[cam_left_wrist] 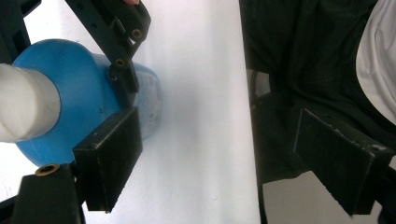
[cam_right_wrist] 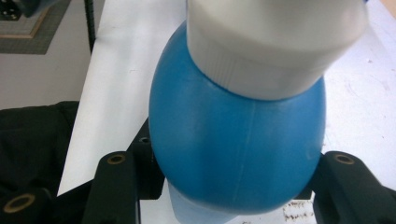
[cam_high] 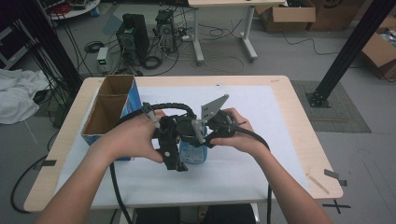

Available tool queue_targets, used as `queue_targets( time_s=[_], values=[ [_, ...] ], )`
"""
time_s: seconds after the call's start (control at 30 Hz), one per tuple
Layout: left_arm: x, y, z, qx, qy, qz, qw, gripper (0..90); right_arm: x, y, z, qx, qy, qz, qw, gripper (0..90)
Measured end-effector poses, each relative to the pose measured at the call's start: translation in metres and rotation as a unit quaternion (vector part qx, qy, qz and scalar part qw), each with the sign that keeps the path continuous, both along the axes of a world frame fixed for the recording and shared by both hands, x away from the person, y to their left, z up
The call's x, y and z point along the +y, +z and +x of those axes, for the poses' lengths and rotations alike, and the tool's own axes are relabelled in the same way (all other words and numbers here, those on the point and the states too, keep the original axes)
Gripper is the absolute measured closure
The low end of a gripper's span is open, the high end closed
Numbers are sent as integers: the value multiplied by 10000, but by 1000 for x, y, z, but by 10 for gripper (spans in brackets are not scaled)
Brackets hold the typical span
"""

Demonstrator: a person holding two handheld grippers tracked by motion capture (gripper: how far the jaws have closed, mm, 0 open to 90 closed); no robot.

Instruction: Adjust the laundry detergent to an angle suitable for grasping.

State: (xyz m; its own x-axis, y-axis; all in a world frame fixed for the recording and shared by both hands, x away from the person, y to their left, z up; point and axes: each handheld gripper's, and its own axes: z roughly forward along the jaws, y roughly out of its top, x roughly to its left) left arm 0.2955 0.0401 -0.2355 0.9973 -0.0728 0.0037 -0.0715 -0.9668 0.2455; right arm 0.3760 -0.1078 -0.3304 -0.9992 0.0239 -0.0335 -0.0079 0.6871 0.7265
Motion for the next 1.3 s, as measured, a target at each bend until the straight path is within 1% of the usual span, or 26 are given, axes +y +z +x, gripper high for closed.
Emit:
queue_targets(
  time_s=[0.23,0.47,0.57,0.63,0.77,0.83,0.87,0.93,0.97,1.0,1.03,1.1,1.13,1.17,1.2,1.23,1.3],
  values=[
    [-1,0,1,-1,-24,3,10000,159,1,-4,3,1,133,25,9999,450],
    [-1,-1,1,-7,-13,0,10000,159,2,-9,6,65,282,136,9995,449],
    [-1,-2,0,3,-8,11,10000,158,2,-12,6,18,383,112,9992,447],
    [-1,-2,0,-2,-5,23,10000,159,1,-12,8,66,404,115,9991,445],
    [0,-2,0,11,30,45,10000,159,-1,-13,9,44,504,120,9986,437],
    [-1,-2,0,8,27,42,10000,159,-2,-14,11,128,471,118,9987,430],
    [-1,-2,0,7,17,41,10000,159,-1,-14,11,179,497,95,9986,425],
    [-2,-2,0,-7,6,38,10000,159,0,-15,9,205,511,48,9985,417],
    [-2,-2,0,-1,11,37,10000,159,1,-16,7,236,538,7,9983,412],
    [-2,-2,-1,6,16,50,10000,159,2,-17,6,153,511,-63,9986,408],
    [-3,-2,-1,4,8,45,10000,159,3,-18,6,190,502,-156,9984,371],
    [-3,-1,-2,5,-5,46,10000,159,3,-21,5,276,492,-259,9981,340],
    [-3,-1,-2,3,-9,47,10000,159,3,-22,5,350,452,-251,9980,309],
    [-3,-1,-3,-1,-10,51,10000,159,1,-22,5,429,436,-245,9978,303],
    [-3,-1,-3,-1,-10,51,10000,159,1,-22,5,429,436,-245,9978,303],
    [-3,0,-2,-6,-1,51,10000,159,-4,-18,4,413,399,-166,9982,306],
    [-3,1,-3,-11,-10,49,10000,159,-8,-14,4,482,366,-107,9981,283]
  ],
)
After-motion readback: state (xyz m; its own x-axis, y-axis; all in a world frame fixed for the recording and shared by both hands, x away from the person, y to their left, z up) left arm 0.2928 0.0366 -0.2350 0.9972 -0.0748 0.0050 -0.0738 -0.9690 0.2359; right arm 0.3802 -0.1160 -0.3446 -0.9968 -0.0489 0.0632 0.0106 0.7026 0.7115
